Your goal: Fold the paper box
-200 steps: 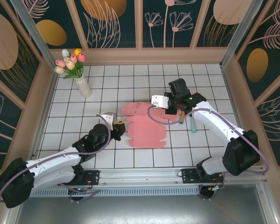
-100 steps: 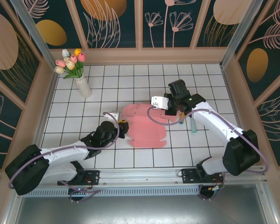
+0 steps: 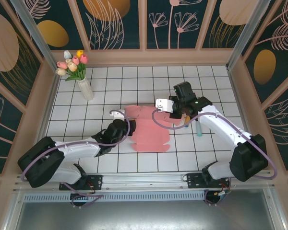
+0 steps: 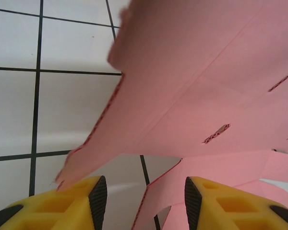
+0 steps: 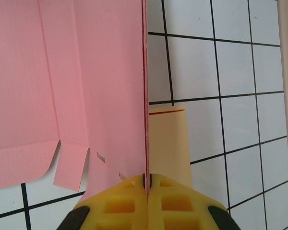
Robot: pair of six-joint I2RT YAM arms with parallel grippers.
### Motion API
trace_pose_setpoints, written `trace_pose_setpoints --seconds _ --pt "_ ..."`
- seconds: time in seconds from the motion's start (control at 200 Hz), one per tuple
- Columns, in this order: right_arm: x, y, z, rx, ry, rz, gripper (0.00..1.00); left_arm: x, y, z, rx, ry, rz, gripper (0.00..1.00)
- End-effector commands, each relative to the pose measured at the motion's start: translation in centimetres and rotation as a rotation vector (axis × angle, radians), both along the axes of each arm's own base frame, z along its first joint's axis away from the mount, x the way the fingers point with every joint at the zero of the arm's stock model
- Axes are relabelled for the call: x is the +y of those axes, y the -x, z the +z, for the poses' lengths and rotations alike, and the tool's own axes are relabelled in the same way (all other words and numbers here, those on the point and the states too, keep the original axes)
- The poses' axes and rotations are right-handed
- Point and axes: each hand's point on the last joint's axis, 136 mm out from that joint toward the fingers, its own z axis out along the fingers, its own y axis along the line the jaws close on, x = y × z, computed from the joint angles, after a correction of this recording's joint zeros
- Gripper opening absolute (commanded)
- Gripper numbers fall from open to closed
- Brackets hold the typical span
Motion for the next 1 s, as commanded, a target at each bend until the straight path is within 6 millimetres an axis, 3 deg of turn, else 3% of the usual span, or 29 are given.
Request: trace_pose_setpoints --seconds 0.0,0.34,0.545,0.651,0.766,0.996 --pt "0.5 0.5 0.7 0.000 -0.052 0.006 0.00 -0.7 -0.6 0.3 0.005 0.027 0.007 0.48" --pt "0.9 0.4 0.0 0.018 -0.043 0.015 0.00 -5.7 -0.6 2.7 0.009 0.144 -0.178 0.41" --pt "0.9 0.6 -0.6 0.007 -0.011 0.029 0.00 -6.5 -0.7 2.6 0.024 0.172 -0.197 0.41" --pt "1.0 0.6 -0.5 0.010 -0.015 0.029 0.00 -5.9 -0.1 2.8 0.011 0.168 -0.205 0.44" --pt "1.7 0.6 -0.4 0.017 -0.006 0.034 0.00 -3.6 0.7 4.2 -0.038 0.158 -0.169 0.44" --pt "3.8 0.6 -0.8 -0.032 0.040 0.061 0.00 4.3 2.9 7.7 -0.212 0.131 0.009 0.45"
